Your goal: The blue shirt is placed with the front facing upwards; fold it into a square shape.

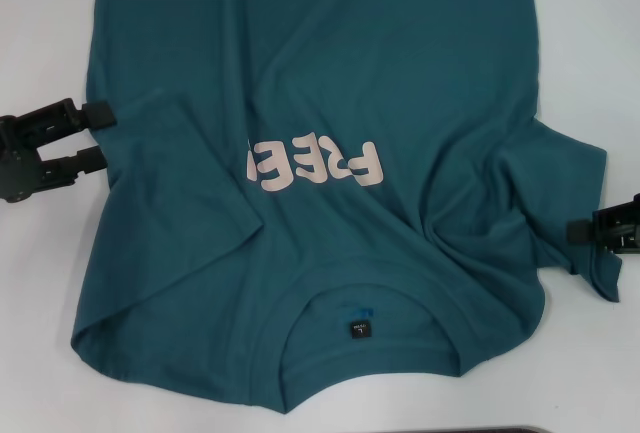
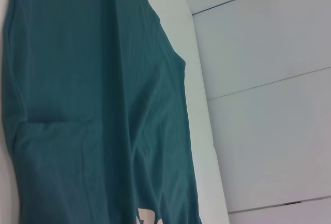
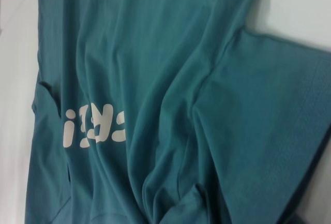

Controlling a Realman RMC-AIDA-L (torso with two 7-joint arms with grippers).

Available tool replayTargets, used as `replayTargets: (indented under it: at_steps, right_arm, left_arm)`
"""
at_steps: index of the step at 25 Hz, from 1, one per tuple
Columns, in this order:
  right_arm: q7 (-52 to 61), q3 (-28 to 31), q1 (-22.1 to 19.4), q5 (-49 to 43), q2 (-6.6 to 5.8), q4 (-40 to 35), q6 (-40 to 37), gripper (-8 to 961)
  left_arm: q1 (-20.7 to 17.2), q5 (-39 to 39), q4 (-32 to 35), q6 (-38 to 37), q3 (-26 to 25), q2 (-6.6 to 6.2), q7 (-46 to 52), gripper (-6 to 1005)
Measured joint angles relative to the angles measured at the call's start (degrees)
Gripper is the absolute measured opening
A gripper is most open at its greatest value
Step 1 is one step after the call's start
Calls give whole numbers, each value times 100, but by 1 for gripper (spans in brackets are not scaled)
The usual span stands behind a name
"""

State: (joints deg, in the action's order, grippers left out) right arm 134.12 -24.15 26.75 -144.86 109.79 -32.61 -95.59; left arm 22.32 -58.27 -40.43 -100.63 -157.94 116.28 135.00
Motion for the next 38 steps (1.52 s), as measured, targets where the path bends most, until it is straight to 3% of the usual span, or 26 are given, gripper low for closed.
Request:
replayTargets:
  at_steps: [5,11,16,25,38]
  right_arm:
    - [36,11,9,-11,-5,-23,-42,185]
    - [66,-6,12,-14,-37,-45,-72,90]
    - [141,68,-65,-9,-183,-193,-128,10]
    - [310,320,-201,20,-440,-586,-84,20]
    - [369,282,328,12,-541,-613,-650,33]
  left_arm:
    - [0,0,0,0,0,0,0,930]
    - [-1,0,0,-1,0,0,0,932]
    - [-19,0,0,-9,0,-10,33,932]
    - [-53,0,0,-11,-102,-27,42,932]
    - [-53,0,-11,-62,-203,-43,51,932]
